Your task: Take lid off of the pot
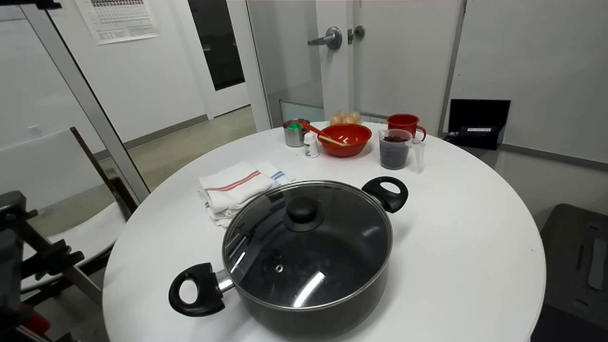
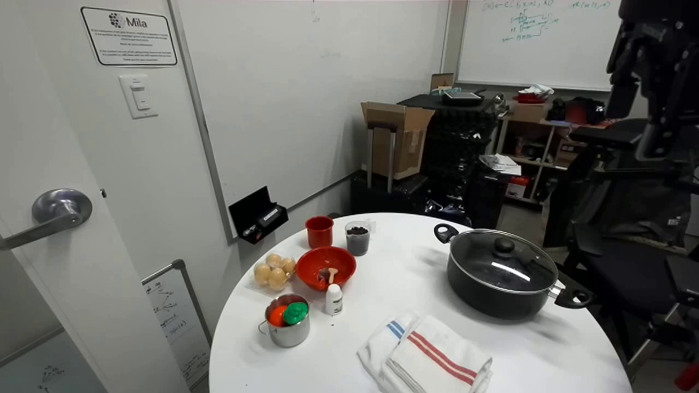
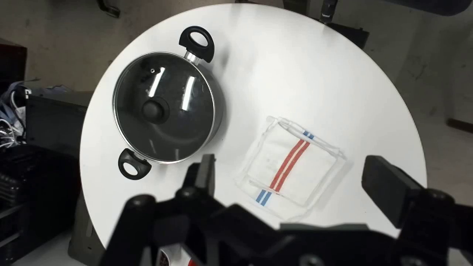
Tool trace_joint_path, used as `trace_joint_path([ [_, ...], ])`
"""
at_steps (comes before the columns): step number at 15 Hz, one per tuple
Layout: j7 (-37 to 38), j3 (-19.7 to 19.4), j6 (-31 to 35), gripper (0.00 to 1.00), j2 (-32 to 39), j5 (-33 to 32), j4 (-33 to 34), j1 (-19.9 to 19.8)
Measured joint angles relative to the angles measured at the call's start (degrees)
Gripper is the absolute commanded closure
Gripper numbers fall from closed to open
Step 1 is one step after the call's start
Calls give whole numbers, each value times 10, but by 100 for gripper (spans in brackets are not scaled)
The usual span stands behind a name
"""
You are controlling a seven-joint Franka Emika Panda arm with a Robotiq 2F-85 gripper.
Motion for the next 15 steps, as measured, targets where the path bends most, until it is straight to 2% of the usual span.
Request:
trace_joint_path([
  [7,0,-16,7,0,21,2,4,5],
  [12,0,-61,43,0,105,14,26,-3],
  [15,-1,-95,76,0,159,42,34,-17],
])
